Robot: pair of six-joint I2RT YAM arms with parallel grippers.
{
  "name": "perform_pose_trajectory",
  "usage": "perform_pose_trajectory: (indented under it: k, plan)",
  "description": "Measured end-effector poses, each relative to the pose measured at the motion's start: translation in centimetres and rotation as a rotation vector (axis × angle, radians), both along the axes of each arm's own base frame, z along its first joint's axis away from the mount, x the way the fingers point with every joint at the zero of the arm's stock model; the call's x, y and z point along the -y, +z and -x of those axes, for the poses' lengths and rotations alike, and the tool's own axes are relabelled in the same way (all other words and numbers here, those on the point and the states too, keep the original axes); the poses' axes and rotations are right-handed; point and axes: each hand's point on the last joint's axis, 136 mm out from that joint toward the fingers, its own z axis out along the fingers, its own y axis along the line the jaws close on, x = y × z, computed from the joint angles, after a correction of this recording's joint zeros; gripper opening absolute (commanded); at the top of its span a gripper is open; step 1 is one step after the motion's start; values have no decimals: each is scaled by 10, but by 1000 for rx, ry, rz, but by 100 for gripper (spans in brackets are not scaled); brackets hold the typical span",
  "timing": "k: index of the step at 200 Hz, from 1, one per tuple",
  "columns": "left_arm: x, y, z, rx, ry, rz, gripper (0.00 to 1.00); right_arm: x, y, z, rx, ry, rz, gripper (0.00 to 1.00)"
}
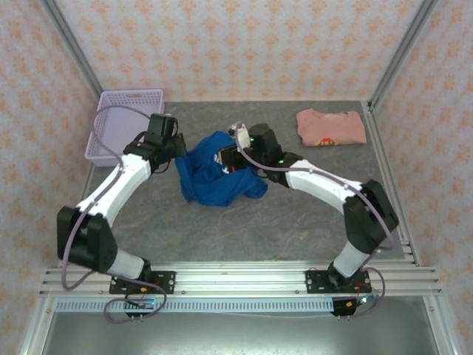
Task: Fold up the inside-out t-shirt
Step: Turn the T-shirt inside out at the center of the table.
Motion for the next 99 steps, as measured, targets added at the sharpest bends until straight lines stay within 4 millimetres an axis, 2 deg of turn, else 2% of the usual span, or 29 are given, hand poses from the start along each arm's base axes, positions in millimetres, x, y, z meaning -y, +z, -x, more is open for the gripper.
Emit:
perform_pose_trajectory:
  k: [10, 16, 35, 49, 57, 70, 86, 99]
  plan:
    - [-10, -24, 0, -58, 34, -17, 0, 13, 20, 0, 36, -11, -32, 0]
    - [-13, -37, 3, -92, 41, -21, 7, 22, 33, -1, 59, -20, -54, 0]
    - [-9, -66, 21, -162, 23, -8, 42, 40, 68, -5, 135, -42, -113, 0]
    - [3, -67, 37, -152, -24, 19, 66, 41, 76, -3, 159, -31, -125, 0]
    - [12, -57, 48, -115, -60, 38, 75, 40, 75, -1, 163, -21, -121, 0]
    - [31, -21, 60, 15, -138, 83, 85, 38, 69, 1, 154, -5, -104, 0]
    - [57, 37, 67, 225, -261, 158, 88, 38, 64, 4, 151, 14, -88, 0]
    - [72, 69, 68, 338, -336, 198, 89, 37, 61, 6, 148, 28, -77, 0]
